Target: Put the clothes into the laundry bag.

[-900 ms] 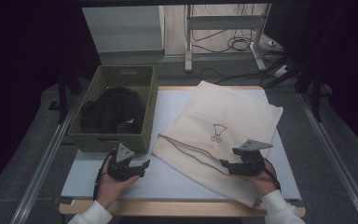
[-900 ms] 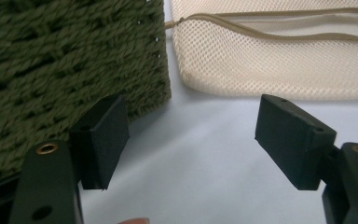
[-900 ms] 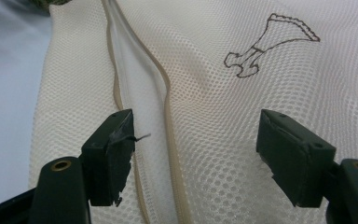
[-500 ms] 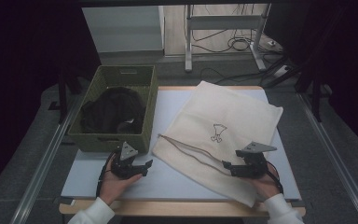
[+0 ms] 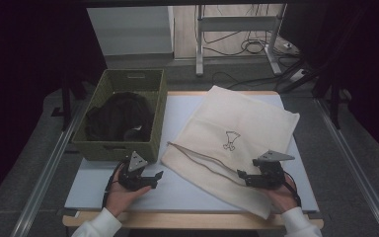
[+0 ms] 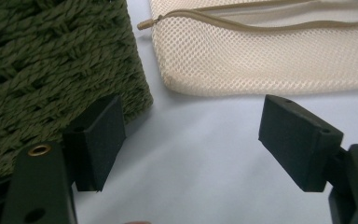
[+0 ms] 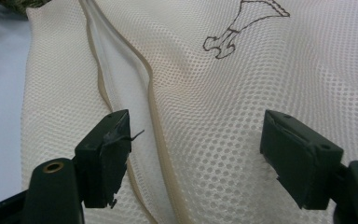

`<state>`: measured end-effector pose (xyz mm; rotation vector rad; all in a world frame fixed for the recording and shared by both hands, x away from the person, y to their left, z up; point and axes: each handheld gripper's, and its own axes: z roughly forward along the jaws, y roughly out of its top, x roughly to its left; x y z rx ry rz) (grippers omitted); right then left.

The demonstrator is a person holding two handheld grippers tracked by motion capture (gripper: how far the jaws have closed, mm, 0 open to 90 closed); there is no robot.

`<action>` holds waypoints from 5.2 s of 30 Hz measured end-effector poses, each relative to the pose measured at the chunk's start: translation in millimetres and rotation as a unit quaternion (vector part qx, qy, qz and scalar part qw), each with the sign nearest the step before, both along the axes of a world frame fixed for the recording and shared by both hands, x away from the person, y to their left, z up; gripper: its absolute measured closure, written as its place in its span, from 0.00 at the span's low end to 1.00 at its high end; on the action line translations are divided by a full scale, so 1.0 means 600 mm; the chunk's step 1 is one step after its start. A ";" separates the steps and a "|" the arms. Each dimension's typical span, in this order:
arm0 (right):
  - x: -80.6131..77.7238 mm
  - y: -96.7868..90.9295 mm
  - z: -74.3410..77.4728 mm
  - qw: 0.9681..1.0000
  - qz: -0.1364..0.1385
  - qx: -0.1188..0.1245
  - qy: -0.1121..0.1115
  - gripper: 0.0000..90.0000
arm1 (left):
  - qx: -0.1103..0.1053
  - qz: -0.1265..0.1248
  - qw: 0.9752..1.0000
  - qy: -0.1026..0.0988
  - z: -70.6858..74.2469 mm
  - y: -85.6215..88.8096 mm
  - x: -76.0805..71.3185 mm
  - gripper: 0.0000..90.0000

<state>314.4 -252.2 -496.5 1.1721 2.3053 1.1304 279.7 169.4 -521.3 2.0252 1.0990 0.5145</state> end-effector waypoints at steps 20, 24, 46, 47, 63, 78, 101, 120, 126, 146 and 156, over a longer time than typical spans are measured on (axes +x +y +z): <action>0.013 -0.003 0.023 1.000 -0.013 0.020 0.000 0.29 | 0.004 0.011 1.000 0.001 -0.005 0.000 -0.005 0.25; 0.019 0.005 0.031 1.000 -0.007 0.014 0.000 0.28 | 0.012 0.006 1.000 -0.003 -0.005 -0.005 -0.001 0.25; 0.104 0.067 0.090 0.999 0.027 -0.019 0.029 0.29 | 0.002 -0.003 1.000 0.014 -0.009 0.001 0.002 0.25; 0.107 0.070 0.091 0.999 0.028 -0.020 0.028 0.29 | 0.001 -0.002 1.000 0.012 -0.009 0.002 0.001 0.25; 0.138 0.107 0.082 0.996 0.069 -0.030 0.050 0.30 | 0.007 -0.004 1.000 0.008 -0.009 -0.002 -0.002 0.24; 0.160 0.152 0.037 0.986 0.106 -0.087 0.096 0.34 | 0.004 -0.013 1.000 0.013 -0.008 -0.003 -0.001 0.24; 0.162 0.170 -0.005 0.966 0.105 -0.190 0.139 0.60 | 0.007 -0.005 1.000 0.014 -0.010 0.003 0.001 0.23; 0.167 0.157 -0.007 0.971 0.102 -0.154 0.152 0.96 | 0.010 -0.005 1.000 0.014 -0.013 0.004 0.001 0.22; 0.167 0.154 -0.002 0.972 0.107 -0.150 0.148 0.98 | 0.011 -0.006 1.000 0.014 -0.014 0.004 0.002 0.22; 0.152 0.145 0.055 0.982 0.115 -0.107 0.108 0.98 | 0.013 -0.006 1.000 0.013 -0.014 0.005 0.001 0.22; 0.148 0.137 0.078 0.986 0.111 -0.086 0.087 0.99 | 0.016 -0.005 1.000 0.014 -0.014 0.006 0.002 0.22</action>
